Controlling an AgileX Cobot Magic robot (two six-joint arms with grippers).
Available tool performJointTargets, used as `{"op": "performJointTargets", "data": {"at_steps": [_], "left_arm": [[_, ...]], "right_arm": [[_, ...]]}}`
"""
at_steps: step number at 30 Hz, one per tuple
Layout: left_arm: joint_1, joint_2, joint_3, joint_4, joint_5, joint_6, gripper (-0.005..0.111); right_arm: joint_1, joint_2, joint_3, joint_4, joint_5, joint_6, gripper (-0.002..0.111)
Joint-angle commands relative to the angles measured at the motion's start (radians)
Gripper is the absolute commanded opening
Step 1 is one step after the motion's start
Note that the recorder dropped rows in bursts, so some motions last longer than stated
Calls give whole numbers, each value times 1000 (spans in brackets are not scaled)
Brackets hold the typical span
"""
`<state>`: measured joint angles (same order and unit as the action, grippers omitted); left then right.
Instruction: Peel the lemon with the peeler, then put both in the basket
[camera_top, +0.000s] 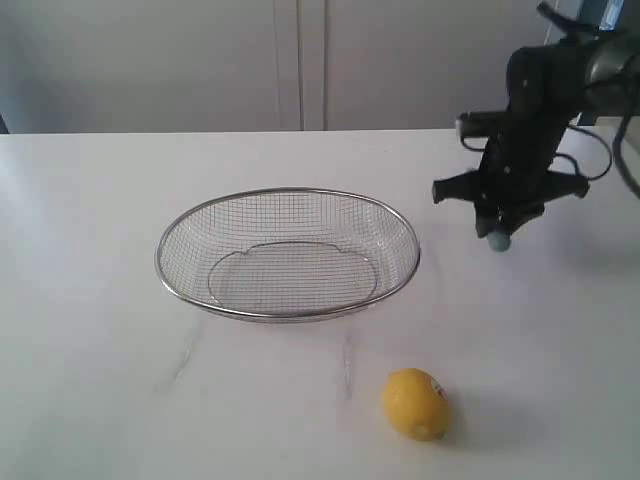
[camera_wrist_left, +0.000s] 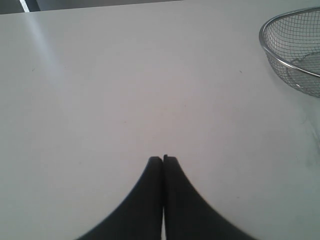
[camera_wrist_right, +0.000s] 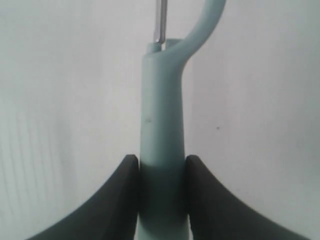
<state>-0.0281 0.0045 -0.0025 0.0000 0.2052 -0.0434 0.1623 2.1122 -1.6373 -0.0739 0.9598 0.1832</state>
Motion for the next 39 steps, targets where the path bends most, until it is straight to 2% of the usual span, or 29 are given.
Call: {"op": "performJointTargets", "data": {"at_steps": [1,5,10,13,17,39], "left_arm": [[-8,-5,2,0,0,-2,0],[-8,-5,2,0,0,-2,0],[-8,-5,2,0,0,-2,0],[-8,-5,2,0,0,-2,0],[-8,-5,2,0,0,-2,0],[-8,-5,2,0,0,-2,0]], "right_arm": [[-22,-135,-6,-24,-10,-34,0],[-24,-281,21,-21,-13,-121,0],[-24,-467,157,-6,-9,-203,0],[-24,-589,271,5,-61,-202,0],[-24,-748,389,58,-36,-204,0],[-24,-1239,759,111,68,-200,0]]}}
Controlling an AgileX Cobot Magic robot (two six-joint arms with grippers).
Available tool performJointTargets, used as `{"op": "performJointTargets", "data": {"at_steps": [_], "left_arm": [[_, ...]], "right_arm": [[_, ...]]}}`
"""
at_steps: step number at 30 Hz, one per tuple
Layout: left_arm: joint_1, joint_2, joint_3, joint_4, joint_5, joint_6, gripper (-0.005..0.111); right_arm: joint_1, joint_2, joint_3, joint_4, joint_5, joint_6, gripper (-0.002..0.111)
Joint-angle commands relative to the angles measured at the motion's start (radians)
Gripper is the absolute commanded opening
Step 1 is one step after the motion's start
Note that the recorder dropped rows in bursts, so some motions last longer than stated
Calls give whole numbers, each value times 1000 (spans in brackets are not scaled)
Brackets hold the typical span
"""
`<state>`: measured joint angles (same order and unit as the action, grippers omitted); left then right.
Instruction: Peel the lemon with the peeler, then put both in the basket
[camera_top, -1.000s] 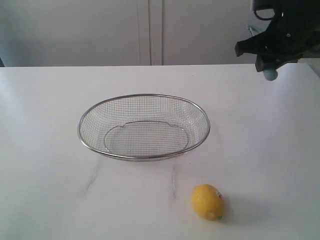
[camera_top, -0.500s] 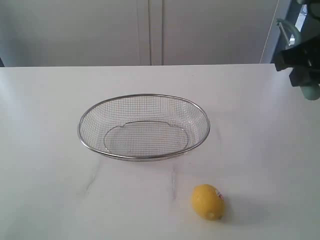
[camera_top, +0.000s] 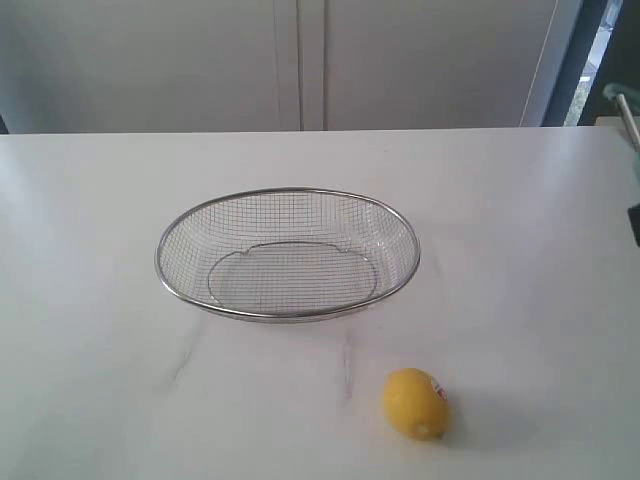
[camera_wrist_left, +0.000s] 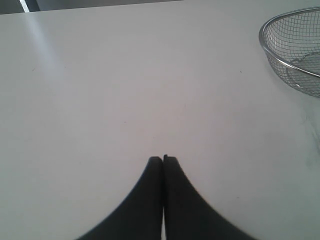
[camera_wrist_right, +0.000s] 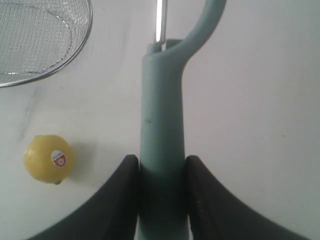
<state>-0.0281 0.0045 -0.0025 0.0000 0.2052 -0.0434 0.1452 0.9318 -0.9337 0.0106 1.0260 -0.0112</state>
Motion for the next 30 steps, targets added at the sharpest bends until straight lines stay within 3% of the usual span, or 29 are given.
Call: {"op": "performJointTargets", "data": {"at_steps": [1,10,21,30], "left_arm": [[-8,-5,2,0,0,-2,0],[-8,-5,2,0,0,-2,0],[-8,-5,2,0,0,-2,0],[-8,-5,2,6,-181,-2,0]], "right_arm": [[-6,-71,73,41,-4,-6,0],[-6,-104,196,46,-89,-6,0],[-6,-104,208,68,-100,-4,0],[-6,-104,208,72,-111,-4,0]]}}
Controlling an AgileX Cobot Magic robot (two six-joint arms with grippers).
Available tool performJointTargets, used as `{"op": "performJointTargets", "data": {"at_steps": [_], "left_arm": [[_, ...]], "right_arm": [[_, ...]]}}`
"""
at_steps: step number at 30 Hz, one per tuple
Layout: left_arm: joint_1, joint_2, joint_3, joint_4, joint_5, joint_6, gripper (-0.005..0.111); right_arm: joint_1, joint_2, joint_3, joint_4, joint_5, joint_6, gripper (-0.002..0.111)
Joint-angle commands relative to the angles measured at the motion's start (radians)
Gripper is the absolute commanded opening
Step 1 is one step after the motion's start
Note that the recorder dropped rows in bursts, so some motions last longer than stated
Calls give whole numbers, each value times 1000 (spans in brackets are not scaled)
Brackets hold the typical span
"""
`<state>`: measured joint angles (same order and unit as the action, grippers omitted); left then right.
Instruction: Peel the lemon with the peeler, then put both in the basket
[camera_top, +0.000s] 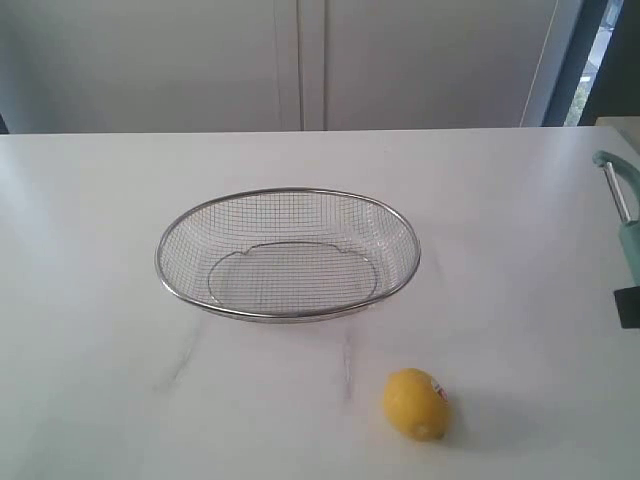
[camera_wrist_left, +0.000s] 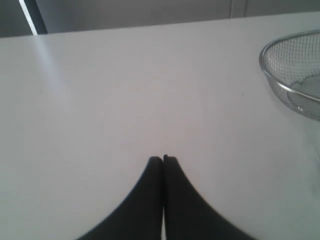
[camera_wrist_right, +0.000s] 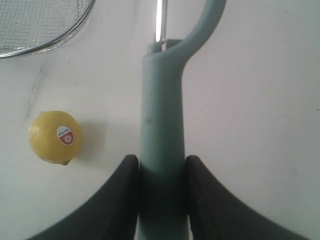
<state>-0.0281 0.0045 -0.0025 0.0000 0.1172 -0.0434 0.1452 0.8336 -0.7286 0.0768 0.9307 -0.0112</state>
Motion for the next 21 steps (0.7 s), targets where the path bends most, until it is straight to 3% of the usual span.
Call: {"op": "performJointTargets", "data": {"at_steps": [1,10,16,21], "left_arm": [[-8,-5,2,6,-111,-2,0],[-8,-5,2,0,-390,-15,0],[-8,-5,2,0,-519,-212,0],[-8,-5,2,0,-683,-215,0]], "right_arm": [[-6,-6,3,6,-15,-4,0],[-6,-6,3,6,-17,3,0],[-6,-6,3,6,-17,3,0],[-6,-6,3,6,-17,3,0]]}}
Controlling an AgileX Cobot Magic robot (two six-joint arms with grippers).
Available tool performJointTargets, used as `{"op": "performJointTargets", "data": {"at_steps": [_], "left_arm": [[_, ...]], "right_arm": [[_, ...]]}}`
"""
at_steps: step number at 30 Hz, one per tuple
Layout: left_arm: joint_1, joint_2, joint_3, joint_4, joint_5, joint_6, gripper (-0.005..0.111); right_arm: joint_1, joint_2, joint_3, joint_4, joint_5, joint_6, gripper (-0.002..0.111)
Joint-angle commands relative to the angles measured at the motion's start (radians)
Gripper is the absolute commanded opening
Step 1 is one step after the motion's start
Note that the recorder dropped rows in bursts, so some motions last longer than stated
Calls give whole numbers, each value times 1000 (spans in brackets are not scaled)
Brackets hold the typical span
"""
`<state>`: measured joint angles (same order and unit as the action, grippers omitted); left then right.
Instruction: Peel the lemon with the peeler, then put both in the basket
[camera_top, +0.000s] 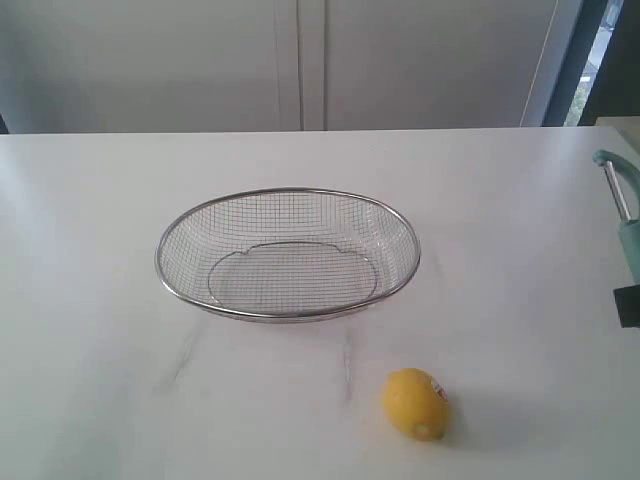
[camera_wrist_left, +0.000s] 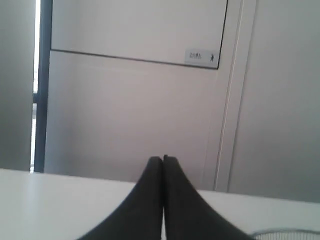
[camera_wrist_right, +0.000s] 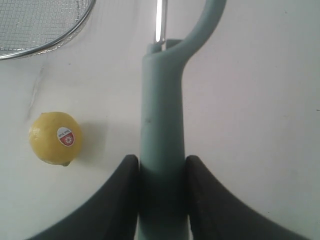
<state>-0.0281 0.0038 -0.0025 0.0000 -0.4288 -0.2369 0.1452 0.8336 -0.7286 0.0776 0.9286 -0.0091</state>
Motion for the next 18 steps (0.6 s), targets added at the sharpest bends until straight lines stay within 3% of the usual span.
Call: {"op": "performJointTargets", "data": {"at_steps": [1,2,4,6,7,9,12,18], "left_arm": [[-8,-4,2,0,-178,-21,0],[-8,-4,2,0,-218,-21,0],[-8,-4,-25,-181,-319,98,0],[-8,4,-89,-342,-319,222,0],[-8,17,-105,-354,-317,237,0],[-8,71,-156,-346,-230,264,0],[-8,215,-268,-346,80,310,0],[-8,498,-468,-285,448,324,0]], "right_arm": [[-6,-6,3,5,-17,1,0],[-6,-6,3,5,-17,1,0],[-6,-6,3,5,-17,1,0],[-6,-6,3,5,-17,1,0],[-6,-6,3,5,-17,1,0],[-6,-6,3,5,-15,1,0],[-6,-6,3,5,-13,1,0],[-6,-6,3,5,-11,1,0]]}}
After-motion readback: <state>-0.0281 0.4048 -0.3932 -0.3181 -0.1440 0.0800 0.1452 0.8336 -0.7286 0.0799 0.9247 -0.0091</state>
